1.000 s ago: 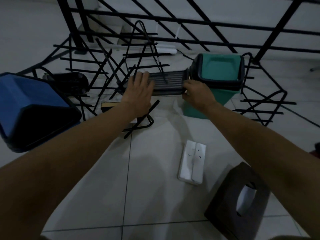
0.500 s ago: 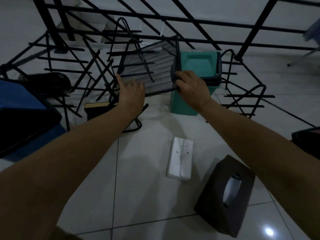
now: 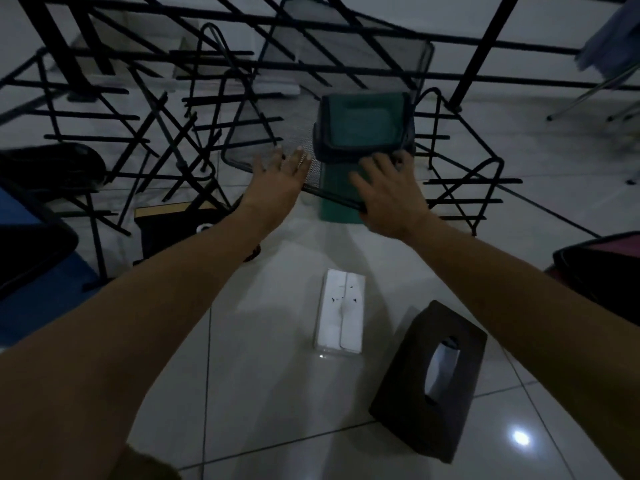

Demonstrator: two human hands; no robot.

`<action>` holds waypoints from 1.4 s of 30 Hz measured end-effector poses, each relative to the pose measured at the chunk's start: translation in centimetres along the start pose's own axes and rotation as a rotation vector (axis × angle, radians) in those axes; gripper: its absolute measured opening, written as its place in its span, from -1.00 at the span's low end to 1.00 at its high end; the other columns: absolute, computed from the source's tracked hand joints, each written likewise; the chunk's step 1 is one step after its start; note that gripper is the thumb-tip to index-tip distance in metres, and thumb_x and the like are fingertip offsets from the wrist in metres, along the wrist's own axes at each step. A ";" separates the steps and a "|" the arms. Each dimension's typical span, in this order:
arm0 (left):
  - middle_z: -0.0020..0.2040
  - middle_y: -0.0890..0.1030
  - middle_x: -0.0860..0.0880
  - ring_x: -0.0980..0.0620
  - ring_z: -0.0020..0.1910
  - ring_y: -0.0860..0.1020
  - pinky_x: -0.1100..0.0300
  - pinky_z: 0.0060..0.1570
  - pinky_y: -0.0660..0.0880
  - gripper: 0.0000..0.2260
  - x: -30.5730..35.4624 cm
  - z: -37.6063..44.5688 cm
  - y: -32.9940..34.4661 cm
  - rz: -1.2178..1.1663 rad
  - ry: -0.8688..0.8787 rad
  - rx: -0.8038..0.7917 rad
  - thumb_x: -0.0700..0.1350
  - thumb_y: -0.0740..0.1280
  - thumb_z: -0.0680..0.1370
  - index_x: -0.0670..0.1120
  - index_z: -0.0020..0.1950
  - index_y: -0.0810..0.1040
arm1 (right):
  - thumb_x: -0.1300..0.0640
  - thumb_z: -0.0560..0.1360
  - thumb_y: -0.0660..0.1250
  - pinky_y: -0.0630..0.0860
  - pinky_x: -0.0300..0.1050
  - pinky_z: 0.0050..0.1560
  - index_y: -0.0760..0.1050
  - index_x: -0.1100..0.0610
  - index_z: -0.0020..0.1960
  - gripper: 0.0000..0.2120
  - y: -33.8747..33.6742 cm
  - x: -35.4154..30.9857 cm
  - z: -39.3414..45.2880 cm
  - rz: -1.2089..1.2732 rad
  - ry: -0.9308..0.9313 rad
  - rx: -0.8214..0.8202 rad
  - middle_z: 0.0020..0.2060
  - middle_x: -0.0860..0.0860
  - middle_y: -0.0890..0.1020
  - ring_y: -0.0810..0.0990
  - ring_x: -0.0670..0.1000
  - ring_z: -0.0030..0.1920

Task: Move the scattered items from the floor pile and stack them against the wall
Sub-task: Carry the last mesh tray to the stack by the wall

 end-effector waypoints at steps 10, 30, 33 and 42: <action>0.58 0.01 -0.09 -0.21 0.55 -0.02 -0.33 0.38 -0.25 -0.34 -4.5 -2.6 1.9 0.125 0.370 0.017 -0.36 0.17 0.56 -0.05 0.58 -0.03 | 0.28 0.41 0.43 0.47 0.26 0.18 0.38 0.13 0.44 -0.38 1.1 2.2 -1.4 0.031 -0.147 -0.011 0.38 0.28 0.42 0.48 0.32 0.29; 0.56 0.17 -0.01 -0.12 0.51 0.18 -0.30 0.43 0.02 -0.39 -5.1 -1.1 -7.7 -0.129 0.000 0.042 -0.30 0.23 0.57 0.03 0.56 0.13 | 0.21 0.42 0.41 0.43 0.13 0.20 0.45 0.13 0.36 -0.49 -6.8 -2.9 7.3 0.265 0.376 -0.119 0.36 0.19 0.48 0.51 0.27 0.28; 0.52 0.26 -0.05 -0.17 0.46 0.28 -0.33 0.41 0.04 -0.41 -8.3 -2.2 -12.1 -0.083 0.119 -0.005 -0.24 0.35 0.52 -0.02 0.52 0.26 | 0.15 0.49 0.37 0.49 0.12 0.10 0.43 0.15 0.38 -0.53 -11.6 -1.0 6.1 0.393 0.278 -0.174 0.37 0.20 0.46 0.52 0.24 0.25; 0.36 0.49 -0.08 -0.15 0.13 0.59 -0.10 0.05 0.51 -0.48 -16.4 -7.8 -33.2 -0.254 0.187 -0.009 -0.31 0.47 0.38 -0.05 0.32 0.53 | 0.28 0.25 0.49 0.52 0.17 0.01 0.61 0.14 0.19 -0.51 -33.0 9.0 5.7 0.692 0.156 -0.181 0.15 0.15 0.64 0.64 0.22 0.07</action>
Point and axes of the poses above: each hand's wrist, its own z-axis towards the middle knuckle, its own y-axis out of the palm, x = y × z, the point moved 5 cm from there along z, towards the middle knuckle
